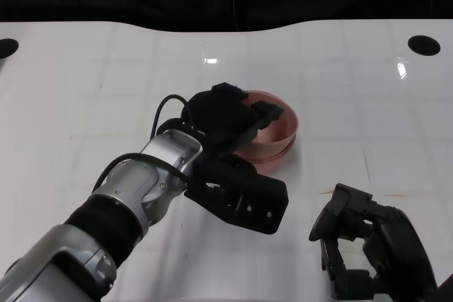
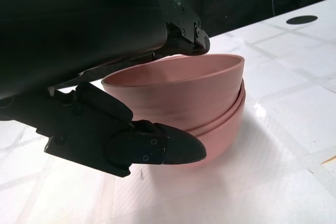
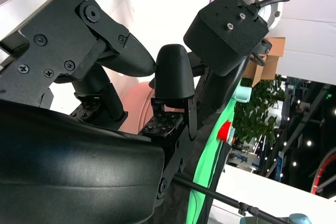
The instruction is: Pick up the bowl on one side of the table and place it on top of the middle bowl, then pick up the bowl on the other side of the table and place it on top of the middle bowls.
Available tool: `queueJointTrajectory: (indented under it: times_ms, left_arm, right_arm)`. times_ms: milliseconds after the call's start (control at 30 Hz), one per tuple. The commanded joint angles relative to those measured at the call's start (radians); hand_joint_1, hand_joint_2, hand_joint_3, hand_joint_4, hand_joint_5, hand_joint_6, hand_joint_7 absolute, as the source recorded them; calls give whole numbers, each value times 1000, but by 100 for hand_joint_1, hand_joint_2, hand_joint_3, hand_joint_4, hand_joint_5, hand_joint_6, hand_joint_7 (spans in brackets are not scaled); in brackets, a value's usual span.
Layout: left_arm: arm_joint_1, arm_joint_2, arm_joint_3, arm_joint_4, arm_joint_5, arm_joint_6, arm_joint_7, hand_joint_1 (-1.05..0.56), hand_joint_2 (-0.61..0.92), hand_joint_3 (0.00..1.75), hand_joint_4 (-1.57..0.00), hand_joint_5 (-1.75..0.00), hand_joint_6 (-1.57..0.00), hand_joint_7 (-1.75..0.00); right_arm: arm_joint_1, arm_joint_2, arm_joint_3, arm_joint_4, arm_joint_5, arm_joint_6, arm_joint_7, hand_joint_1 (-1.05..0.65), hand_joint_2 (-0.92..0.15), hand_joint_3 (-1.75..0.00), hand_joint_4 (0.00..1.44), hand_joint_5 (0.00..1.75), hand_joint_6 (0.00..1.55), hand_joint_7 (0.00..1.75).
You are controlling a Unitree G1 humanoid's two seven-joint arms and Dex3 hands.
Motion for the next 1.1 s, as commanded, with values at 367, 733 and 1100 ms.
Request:
queueJointTrajectory:
  times_ms: [367, 733, 1100]
  left_arm:
    - [123, 120, 76, -273, -40, -18, 14, -76, 92, 41, -8, -7, -15, -4]
    - [374, 224, 245, -630, -177, -121, 30, -59, 92, 33, -16, -17, -23, -7]
    - [706, 264, 481, -898, -446, -193, -11, -39, 92, 32, -33, -43, -51, -11]
  right_arm:
    - [-3, -7, -12, 10, 13, -18, 9, -16, -38, -134, 88, 175, 81, 155]
    - [6, -8, -9, 1, 16, -8, 15, -16, -37, -136, 90, 175, 80, 155]
    - [12, -2, -2, -21, 22, 12, 19, -15, -36, -137, 90, 175, 80, 155]
